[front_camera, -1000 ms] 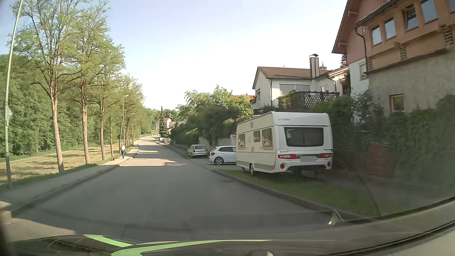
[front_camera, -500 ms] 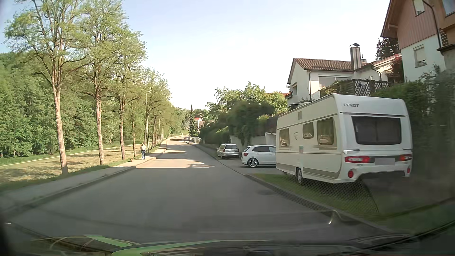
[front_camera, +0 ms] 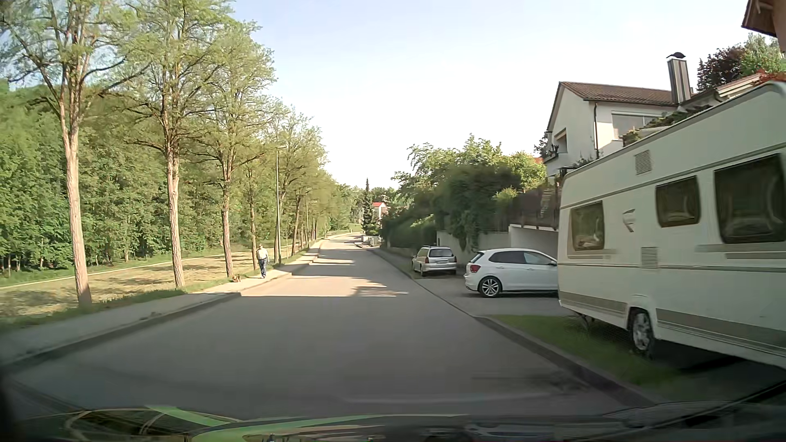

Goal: Follow the waypoints while adhering to traffic rules and regulations

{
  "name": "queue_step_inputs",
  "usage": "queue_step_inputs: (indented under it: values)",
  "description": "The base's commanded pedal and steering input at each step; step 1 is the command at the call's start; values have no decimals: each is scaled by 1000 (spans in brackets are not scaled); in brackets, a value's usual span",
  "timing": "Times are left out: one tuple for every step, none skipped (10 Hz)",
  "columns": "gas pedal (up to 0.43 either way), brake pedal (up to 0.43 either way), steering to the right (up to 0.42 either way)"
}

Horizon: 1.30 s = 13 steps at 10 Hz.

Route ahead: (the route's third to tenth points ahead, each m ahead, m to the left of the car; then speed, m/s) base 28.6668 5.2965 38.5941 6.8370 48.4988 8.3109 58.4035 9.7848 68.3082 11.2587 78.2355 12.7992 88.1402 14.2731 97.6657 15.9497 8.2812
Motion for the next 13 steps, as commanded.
queue_step_inputs:
  values:
    - [197, 0, -68]
    - [197, 0, -63]
    - [197, 0, -59]
    - [197, 0, -56]
    - [197, 0, -50]
    - [197, 0, -46]
    - [189, 0, -39]
    - [189, 0, -31]
    - [189, 0, -23]
    - [177, 0, -14]
    - [169, 0, -6]
    - [169, 0, -3]
    - [169, 0, -3]
